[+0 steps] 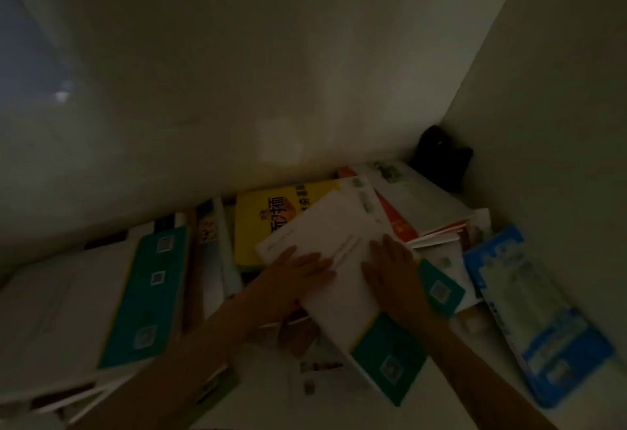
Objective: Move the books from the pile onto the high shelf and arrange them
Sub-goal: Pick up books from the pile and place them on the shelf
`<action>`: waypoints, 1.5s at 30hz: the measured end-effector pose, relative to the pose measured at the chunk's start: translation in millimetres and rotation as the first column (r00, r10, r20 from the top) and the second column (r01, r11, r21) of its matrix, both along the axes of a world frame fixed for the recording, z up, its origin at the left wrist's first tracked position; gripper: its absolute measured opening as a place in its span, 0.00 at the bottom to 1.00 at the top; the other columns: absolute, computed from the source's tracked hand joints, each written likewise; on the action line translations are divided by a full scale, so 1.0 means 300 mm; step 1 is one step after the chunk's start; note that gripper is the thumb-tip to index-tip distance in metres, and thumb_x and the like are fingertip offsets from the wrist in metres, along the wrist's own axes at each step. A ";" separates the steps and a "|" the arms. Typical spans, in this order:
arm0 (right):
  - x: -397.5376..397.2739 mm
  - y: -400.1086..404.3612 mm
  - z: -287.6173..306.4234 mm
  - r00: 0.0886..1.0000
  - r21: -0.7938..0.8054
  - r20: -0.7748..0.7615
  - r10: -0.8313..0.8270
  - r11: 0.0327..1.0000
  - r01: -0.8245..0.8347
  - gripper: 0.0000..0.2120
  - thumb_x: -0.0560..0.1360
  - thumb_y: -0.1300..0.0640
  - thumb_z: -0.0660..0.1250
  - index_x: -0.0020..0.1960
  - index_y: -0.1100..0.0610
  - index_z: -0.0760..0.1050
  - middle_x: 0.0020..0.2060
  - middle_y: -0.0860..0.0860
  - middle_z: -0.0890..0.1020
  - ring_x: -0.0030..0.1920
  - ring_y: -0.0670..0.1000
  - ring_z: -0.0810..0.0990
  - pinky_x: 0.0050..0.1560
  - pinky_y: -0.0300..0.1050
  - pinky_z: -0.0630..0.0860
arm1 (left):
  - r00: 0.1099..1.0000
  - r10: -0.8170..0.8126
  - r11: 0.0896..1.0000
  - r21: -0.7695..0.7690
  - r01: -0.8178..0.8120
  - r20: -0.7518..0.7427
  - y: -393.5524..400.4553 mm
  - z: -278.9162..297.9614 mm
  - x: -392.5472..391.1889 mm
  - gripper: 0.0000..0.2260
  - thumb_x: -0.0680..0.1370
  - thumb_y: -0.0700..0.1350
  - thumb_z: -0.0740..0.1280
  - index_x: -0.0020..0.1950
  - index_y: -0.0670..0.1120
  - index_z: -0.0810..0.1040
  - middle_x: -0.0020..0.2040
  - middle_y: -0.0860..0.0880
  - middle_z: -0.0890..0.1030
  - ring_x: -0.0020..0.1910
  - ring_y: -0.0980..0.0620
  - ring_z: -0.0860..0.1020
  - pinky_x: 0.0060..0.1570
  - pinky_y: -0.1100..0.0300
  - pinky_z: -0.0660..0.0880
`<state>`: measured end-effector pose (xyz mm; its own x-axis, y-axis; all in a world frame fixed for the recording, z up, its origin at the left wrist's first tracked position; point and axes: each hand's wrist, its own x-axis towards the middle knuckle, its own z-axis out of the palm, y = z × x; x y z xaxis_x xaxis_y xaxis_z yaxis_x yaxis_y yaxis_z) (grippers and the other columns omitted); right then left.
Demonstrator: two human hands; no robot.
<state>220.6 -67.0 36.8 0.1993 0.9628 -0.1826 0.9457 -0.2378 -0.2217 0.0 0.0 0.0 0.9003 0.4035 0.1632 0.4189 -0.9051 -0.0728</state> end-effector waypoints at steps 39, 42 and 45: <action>0.387 -0.100 0.086 -0.112 -0.304 -0.941 -0.319 0.656 0.691 0.19 0.75 0.64 0.65 0.65 0.57 0.72 0.44 0.55 0.80 0.42 0.58 0.79 0.39 0.48 0.75 | 0.944 0.308 0.888 -0.322 -0.329 -0.117 0.074 0.142 0.059 0.29 0.75 0.58 0.63 0.73 0.51 0.61 0.70 0.48 0.69 0.70 0.49 0.67 0.64 0.60 0.68; 0.413 -0.111 0.096 -0.089 -0.278 -0.949 -0.301 0.672 0.686 0.19 0.75 0.63 0.66 0.65 0.56 0.72 0.45 0.56 0.80 0.43 0.59 0.79 0.40 0.50 0.77 | 0.986 0.133 0.929 -0.336 -0.159 -0.098 0.055 0.118 -0.006 0.53 0.55 0.79 0.61 0.71 0.47 0.65 0.71 0.53 0.63 0.70 0.57 0.62 0.69 0.70 0.58; 0.437 -0.111 0.120 -0.019 -0.265 -0.946 -0.325 0.736 0.622 0.21 0.74 0.60 0.67 0.66 0.54 0.71 0.48 0.57 0.81 0.45 0.61 0.80 0.41 0.52 0.80 | 0.995 0.041 0.967 -0.246 -0.062 -0.090 0.060 0.136 -0.060 0.27 0.74 0.65 0.58 0.68 0.51 0.69 0.66 0.52 0.74 0.67 0.50 0.71 0.73 0.60 0.51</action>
<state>351.7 -100.4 72.6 0.4527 0.7526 -0.4781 -0.3392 -0.3506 -0.8730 -17.9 17.9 40.9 0.8834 0.4681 -0.0233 0.4675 -0.8765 0.1148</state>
